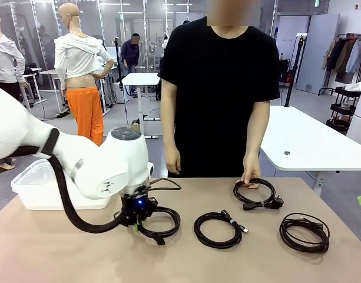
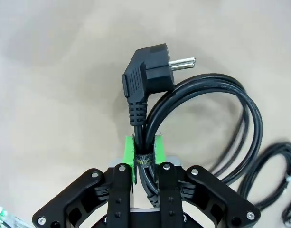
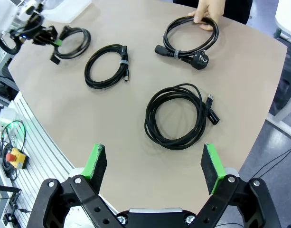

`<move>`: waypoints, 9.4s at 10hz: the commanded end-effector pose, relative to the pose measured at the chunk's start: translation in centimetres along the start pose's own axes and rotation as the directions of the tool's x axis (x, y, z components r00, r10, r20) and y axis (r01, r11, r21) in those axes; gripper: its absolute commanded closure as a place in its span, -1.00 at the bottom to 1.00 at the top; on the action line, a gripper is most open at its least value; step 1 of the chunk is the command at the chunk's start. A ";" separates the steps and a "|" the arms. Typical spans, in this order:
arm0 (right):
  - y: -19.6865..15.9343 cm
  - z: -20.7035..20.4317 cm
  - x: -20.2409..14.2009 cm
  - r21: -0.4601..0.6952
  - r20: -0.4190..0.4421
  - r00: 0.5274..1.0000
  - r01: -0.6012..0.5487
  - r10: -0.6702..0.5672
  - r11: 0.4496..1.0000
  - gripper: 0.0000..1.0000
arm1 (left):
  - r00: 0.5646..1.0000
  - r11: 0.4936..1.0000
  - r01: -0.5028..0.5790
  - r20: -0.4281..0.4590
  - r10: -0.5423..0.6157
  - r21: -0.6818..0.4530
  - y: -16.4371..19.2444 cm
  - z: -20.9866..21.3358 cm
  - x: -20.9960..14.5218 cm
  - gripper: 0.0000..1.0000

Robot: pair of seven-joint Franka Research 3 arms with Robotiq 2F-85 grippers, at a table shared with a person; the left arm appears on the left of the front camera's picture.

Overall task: Organize and store the cables.
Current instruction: Place the Power Cable into the Organizing box.

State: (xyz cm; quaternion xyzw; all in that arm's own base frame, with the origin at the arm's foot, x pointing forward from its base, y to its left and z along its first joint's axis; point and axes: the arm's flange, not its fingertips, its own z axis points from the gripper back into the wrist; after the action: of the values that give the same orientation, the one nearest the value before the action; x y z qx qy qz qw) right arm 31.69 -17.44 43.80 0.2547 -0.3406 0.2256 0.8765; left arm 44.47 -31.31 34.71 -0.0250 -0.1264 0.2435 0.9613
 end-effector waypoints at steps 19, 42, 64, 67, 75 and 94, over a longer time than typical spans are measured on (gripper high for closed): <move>-0.2 -0.2 -0.1 -0.008 -0.004 1.000 -0.007 0.007 1.000 -1.00 | 0.661 0.684 0.728 0.317 -0.680 -0.050 21.9 16.3 19.1 0.63; -0.2 -0.2 -0.1 -0.008 -0.004 1.000 -0.007 0.007 1.000 -1.00 | 0.729 0.723 0.682 0.188 -0.658 -0.113 22.4 5.2 30.9 -1.00; -0.2 -0.2 -0.1 -0.008 -0.004 1.000 -0.007 0.007 1.000 -1.00 | 0.266 0.176 0.957 0.450 -0.853 -0.232 34.6 17.0 18.8 -1.00; -0.2 -0.2 -0.1 -0.008 -0.004 1.000 -0.007 0.007 1.000 -1.00 | 0.253 0.112 0.952 0.526 -0.812 -0.285 39.0 14.7 14.8 -1.00; -0.2 -0.2 -0.1 -0.008 -0.004 1.000 -0.007 0.007 1.000 -1.00 | 0.155 -0.009 0.961 0.567 -0.809 -0.276 39.9 12.4 13.4 -1.00; 4.9 -25.2 18.3 0.301 -0.592 0.611 -0.436 0.525 0.848 -1.00 | 0.155 -0.009 0.961 0.567 -0.809 -0.276 39.9 12.4 13.4 -1.00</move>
State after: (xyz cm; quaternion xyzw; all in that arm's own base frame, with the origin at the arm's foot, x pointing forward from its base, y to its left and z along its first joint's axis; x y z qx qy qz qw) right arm 53.48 5.45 41.84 0.1065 -0.0544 0.5445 0.8302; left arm 34.43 10.13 45.33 -0.1998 -0.2979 -0.4861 0.7969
